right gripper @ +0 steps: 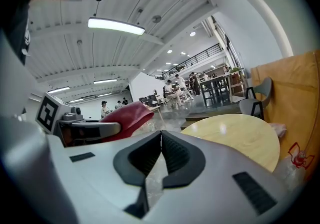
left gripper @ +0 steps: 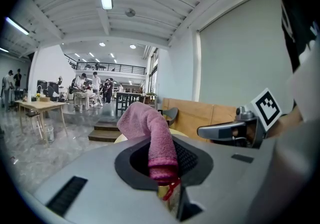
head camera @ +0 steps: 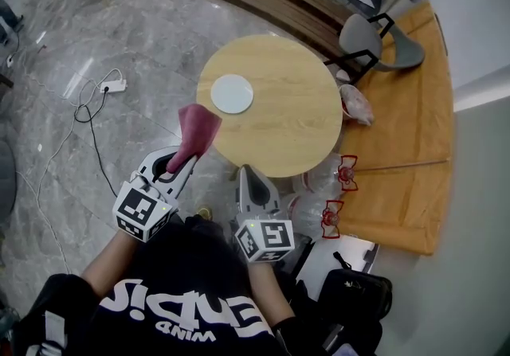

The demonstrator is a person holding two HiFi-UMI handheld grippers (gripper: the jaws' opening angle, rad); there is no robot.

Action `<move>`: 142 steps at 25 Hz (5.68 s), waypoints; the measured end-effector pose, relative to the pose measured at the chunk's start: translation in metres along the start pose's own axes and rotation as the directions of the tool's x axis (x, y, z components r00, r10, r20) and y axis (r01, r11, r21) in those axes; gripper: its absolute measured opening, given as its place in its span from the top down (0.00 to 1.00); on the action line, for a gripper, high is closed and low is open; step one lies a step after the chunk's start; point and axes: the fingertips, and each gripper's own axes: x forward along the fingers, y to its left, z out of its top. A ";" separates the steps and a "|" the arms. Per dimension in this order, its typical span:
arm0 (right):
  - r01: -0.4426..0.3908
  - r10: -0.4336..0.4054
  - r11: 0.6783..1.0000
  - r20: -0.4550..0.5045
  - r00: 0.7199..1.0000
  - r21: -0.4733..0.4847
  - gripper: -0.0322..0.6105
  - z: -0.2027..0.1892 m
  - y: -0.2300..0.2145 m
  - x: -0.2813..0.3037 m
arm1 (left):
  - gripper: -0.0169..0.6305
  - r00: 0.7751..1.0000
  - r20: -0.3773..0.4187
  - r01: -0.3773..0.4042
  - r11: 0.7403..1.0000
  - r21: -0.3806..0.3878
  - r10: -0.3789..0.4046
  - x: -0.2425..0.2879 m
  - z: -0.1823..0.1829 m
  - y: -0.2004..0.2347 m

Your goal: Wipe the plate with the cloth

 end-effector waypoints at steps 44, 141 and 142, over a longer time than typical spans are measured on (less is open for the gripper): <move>0.064 -0.060 0.997 -0.110 0.992 0.033 0.91 0.006 -0.083 0.133 | 0.90 0.990 -0.097 0.099 0.995 -0.026 -0.101 0.153 0.006 0.101; 0.117 -0.041 0.991 -0.674 0.738 0.068 0.79 -0.163 -0.220 0.294 | 0.90 0.720 -0.592 0.411 0.910 -0.057 -0.362 0.363 -0.146 0.091; 0.119 -0.042 0.991 -0.674 0.738 0.069 0.79 -0.163 -0.221 0.294 | 0.90 0.714 -0.599 0.412 0.909 -0.059 -0.362 0.366 -0.149 0.089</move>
